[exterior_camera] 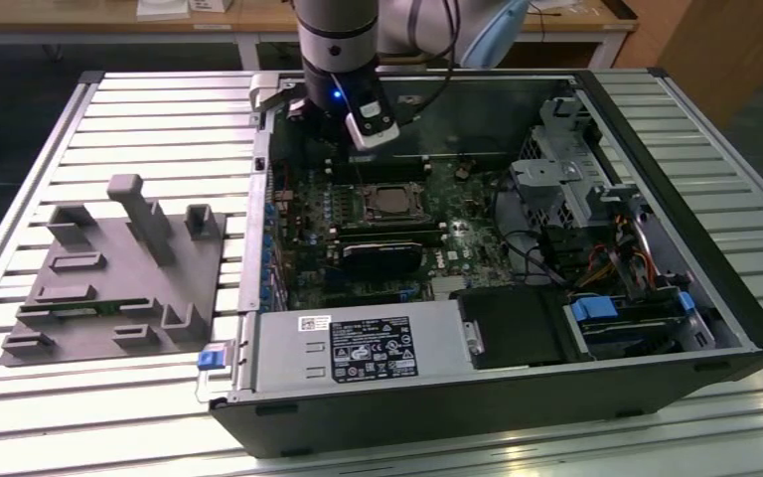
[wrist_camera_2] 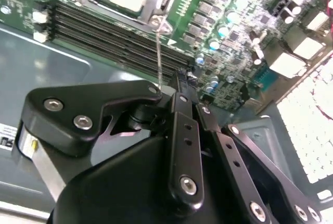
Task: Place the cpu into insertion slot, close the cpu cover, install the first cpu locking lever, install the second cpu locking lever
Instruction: 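Install the first cpu locking lever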
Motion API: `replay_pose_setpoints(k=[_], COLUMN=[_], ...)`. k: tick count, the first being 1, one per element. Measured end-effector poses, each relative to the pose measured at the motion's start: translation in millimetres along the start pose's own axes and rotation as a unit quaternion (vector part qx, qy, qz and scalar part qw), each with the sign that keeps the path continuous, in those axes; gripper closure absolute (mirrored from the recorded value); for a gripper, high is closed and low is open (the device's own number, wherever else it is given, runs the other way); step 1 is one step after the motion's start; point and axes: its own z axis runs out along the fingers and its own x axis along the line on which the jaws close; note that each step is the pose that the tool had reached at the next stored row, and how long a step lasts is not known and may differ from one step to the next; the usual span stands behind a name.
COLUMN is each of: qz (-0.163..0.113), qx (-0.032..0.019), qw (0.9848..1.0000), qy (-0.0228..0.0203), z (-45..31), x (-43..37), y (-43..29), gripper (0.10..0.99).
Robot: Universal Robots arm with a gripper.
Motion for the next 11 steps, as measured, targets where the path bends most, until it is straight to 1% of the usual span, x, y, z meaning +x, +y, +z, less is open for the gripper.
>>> replay_pose_setpoints(k=[3, 11], qz=[0.0, 0.0], qx=[0.0, 0.0001], qw=[1.0, 1.0], qy=[0.0003, 0.001], z=[0.2, 1.0], x=[-9.5, -38.3], y=[1.3, 5.0], gripper=[0.98, 0.98])
